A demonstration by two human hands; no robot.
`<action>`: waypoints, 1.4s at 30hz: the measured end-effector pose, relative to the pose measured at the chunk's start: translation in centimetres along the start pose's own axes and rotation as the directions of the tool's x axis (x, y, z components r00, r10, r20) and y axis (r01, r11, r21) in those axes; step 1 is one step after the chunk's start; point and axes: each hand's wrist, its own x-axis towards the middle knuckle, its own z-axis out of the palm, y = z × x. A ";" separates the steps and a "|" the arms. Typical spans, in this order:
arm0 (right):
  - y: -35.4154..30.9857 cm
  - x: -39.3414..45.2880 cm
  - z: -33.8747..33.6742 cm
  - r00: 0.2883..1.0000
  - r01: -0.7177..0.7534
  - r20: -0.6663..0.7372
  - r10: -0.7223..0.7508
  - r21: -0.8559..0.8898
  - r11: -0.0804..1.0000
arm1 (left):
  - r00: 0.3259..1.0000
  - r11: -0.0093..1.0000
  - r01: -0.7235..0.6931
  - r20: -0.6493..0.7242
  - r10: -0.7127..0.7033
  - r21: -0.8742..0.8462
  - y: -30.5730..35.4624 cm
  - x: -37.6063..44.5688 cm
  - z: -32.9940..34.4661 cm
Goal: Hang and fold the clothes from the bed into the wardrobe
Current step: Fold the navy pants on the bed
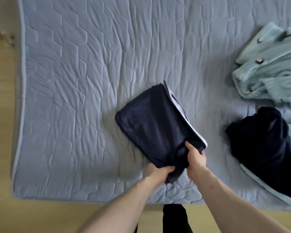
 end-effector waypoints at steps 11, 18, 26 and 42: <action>-0.2 2.1 -4.1 0.969 0.238 0.141 -0.201 -0.343 0.909 | 0.605 0.470 -0.456 -0.123 0.786 0.756 7.3 0.6 -6.4; 2.1 3.1 -2.2 0.951 0.309 0.096 -0.294 -0.300 0.903 | 0.916 0.788 -0.348 0.004 0.401 0.509 11.0 7.5 -13.0; 2.2 -0.6 -5.7 0.926 0.369 0.186 -0.328 -0.269 0.890 | 0.901 0.860 -0.416 0.008 0.433 0.297 5.8 2.1 -12.4; -5.6 -31.0 -12.6 0.729 0.614 0.625 -0.279 -0.417 0.670 | 0.873 0.888 -0.453 -0.239 0.424 -0.077 -3.3 -35.0 -22.1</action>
